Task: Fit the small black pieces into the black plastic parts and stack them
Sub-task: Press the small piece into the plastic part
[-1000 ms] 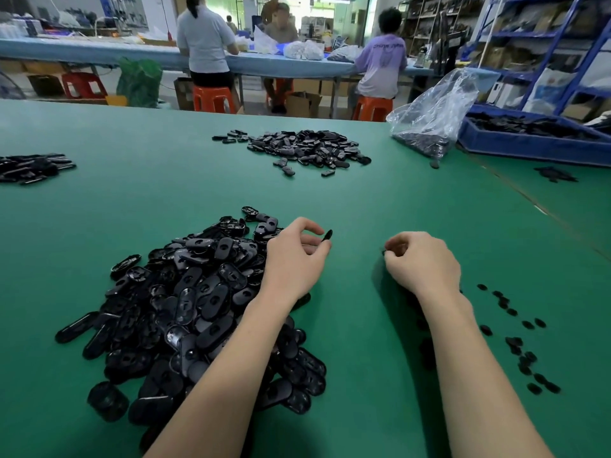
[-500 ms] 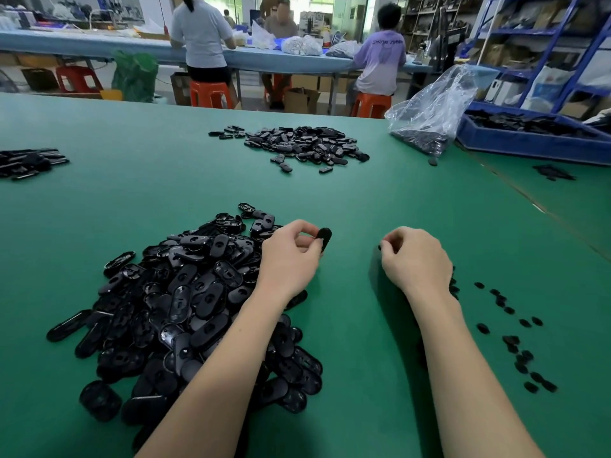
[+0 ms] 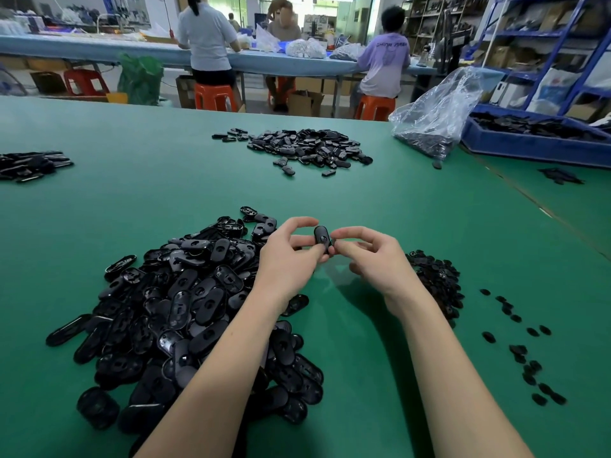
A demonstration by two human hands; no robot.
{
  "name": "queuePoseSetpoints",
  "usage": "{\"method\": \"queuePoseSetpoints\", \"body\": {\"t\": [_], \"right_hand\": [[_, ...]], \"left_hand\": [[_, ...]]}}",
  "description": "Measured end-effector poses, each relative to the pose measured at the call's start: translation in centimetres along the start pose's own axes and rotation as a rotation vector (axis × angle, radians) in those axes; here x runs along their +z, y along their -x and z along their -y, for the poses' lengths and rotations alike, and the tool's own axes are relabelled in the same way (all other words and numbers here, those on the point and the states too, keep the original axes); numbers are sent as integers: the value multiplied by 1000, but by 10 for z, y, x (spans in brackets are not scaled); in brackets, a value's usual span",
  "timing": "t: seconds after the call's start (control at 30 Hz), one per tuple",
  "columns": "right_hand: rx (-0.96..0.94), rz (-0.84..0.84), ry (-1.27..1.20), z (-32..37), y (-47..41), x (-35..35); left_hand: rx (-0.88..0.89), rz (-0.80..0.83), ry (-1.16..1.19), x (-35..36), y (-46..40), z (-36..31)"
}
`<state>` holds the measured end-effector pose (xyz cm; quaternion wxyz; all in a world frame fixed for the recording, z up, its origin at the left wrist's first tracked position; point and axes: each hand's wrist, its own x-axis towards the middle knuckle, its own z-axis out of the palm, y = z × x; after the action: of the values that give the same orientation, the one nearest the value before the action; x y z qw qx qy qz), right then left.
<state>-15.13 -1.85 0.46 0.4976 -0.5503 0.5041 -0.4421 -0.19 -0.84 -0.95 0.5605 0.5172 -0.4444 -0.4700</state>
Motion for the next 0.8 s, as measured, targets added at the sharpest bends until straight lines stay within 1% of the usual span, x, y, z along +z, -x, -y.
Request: {"method": "queuePoseSetpoints", "body": {"t": [0.13, 0.23, 0.3, 0.4, 0.67, 0.8], "right_hand": [[41, -28, -49, 2, 1, 2], [99, -29, -67, 3, -2, -1], [108, -27, -88, 2, -3, -3], [111, -64, -84, 0, -5, -5], [60, -110, -22, 2, -5, -2], [-8, -127, 23, 4, -8, -1]], "left_hand": [[-13, 0, 33, -1, -2, 3], [-17, 6, 5, -2, -2, 4], [-14, 26, -26, -1, -2, 4], [-20, 39, -13, -1, -1, 2], [-37, 38, 54, -2, 1, -1], [-28, 50, 85, -2, 1, -1]]}}
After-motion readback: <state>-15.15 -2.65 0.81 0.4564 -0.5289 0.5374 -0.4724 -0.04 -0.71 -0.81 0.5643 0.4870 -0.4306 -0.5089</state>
